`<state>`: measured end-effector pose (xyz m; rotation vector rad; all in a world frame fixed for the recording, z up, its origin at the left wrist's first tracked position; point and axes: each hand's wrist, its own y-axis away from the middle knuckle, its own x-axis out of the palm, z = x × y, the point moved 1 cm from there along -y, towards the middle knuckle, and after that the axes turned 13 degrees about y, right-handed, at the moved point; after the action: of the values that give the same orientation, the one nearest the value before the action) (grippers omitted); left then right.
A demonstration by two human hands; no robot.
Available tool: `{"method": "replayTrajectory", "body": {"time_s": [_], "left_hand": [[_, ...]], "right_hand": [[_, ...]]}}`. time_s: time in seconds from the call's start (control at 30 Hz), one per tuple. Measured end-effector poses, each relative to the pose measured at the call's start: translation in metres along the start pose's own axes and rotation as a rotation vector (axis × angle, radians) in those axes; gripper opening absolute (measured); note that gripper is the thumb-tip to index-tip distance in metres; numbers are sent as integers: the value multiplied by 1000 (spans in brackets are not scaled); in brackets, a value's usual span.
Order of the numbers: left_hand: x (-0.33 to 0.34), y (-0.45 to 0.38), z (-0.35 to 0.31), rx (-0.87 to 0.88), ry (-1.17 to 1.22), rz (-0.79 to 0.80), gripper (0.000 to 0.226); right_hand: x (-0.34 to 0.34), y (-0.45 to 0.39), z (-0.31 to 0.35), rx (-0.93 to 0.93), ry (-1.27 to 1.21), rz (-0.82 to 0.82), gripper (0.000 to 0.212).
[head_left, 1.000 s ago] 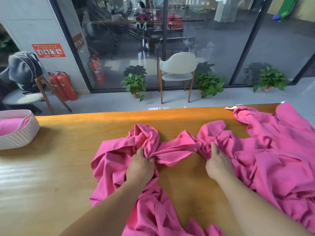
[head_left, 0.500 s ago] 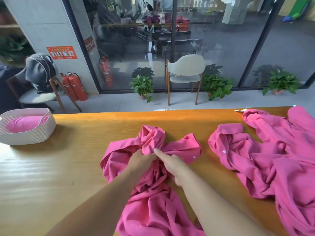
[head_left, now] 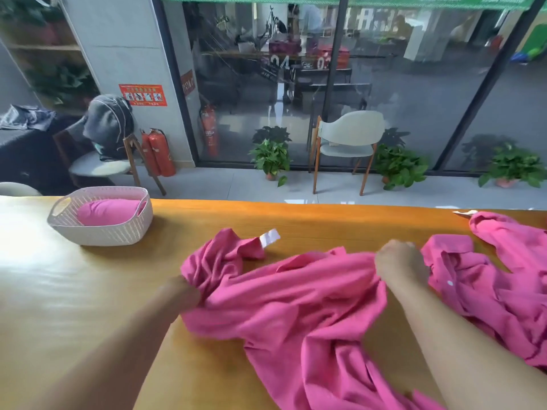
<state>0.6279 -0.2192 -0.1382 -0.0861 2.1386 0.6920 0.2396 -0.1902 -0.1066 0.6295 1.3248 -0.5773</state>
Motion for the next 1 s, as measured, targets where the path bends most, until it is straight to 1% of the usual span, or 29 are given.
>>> {"method": "replayTrajectory", "body": {"time_s": [0.03, 0.07, 0.1, 0.17, 0.2, 0.23, 0.27, 0.3, 0.33, 0.37, 0.4, 0.43, 0.47, 0.5, 0.57, 0.63, 0.67, 0.7, 0.73, 0.77, 0.83, 0.87, 0.9, 0.93, 0.97, 1.0], "left_hand": [[4, -2, 6, 23, -93, 30, 37], [7, -4, 11, 37, -108, 28, 45], [9, -5, 16, 64, -89, 3, 58], [11, -9, 20, 165, 20, -143, 90], [11, -11, 17, 238, 24, -225, 100], [11, -14, 11, 329, 3, -291, 104], [13, -18, 6, 410, -37, -326, 105], [14, -19, -1, 480, -74, -329, 105], [16, -21, -8, 532, -121, -296, 104], [18, -24, -14, 577, -172, -258, 98], [19, -28, -18, 581, -215, -209, 87], [17, -35, -22, 552, -228, -177, 69], [12, -42, -24, 501, -182, -177, 48], [5, -47, -26, 443, -63, -191, 32], [-13, -59, -27, 335, 301, -253, 23], [-36, -67, -26, 255, 564, -360, 23], [-44, -70, -24, 216, 618, -390, 26], [-48, -72, -23, 189, 616, -387, 29], [-48, -75, -22, 173, 575, -344, 30], [-44, -78, -19, 163, 505, -276, 30], [-30, -79, -13, 119, 365, -130, 31], [-23, -78, -10, 98, 326, -98, 40], [-18, -77, -8, 98, 297, -114, 52], [-15, -77, -7, 131, 271, -172, 65], [-12, -76, -8, 174, 247, -215, 76], [-9, -75, -10, 210, 231, -219, 78]], "right_hand": [[3, 9, 5, -22, 238, 108, 36], [7, 18, 13, -57, 399, 159, 39], [12, 28, 23, -117, 479, 147, 39], [23, 43, 46, -291, 424, 4, 34], [29, 50, 60, -390, 351, -42, 32], [36, 58, 74, -473, 269, -44, 33], [42, 65, 88, -532, 198, 9, 40], [47, 71, 99, -561, 166, 103, 55], [53, 77, 108, -560, 177, 212, 71], [59, 82, 113, -563, 239, 303, 79], [63, 86, 115, -589, 327, 350, 73], [65, 88, 115, -610, 431, 353, 56], [65, 88, 115, -610, 491, 311, 40], [60, 86, 114, -574, 481, 250, 33], [45, 76, 110, -471, 373, 113, 31], [22, 61, 105, -370, 251, -1, 28], [11, 54, 102, -319, 202, -42, 26], [3, 48, 98, -266, 181, -66, 24], [-4, 45, 98, -230, 199, -59, 23], [-7, 43, 99, -221, 278, -11, 22], [-10, 47, 104, -248, 552, 196, 26], [-8, 52, 106, -273, 687, 316, 31], [-6, 57, 107, -297, 790, 408, 35], [-3, 60, 108, -320, 845, 448, 39], [-2, 63, 109, -352, 851, 429, 43], [-1, 64, 113, -413, 787, 350, 46]]}}
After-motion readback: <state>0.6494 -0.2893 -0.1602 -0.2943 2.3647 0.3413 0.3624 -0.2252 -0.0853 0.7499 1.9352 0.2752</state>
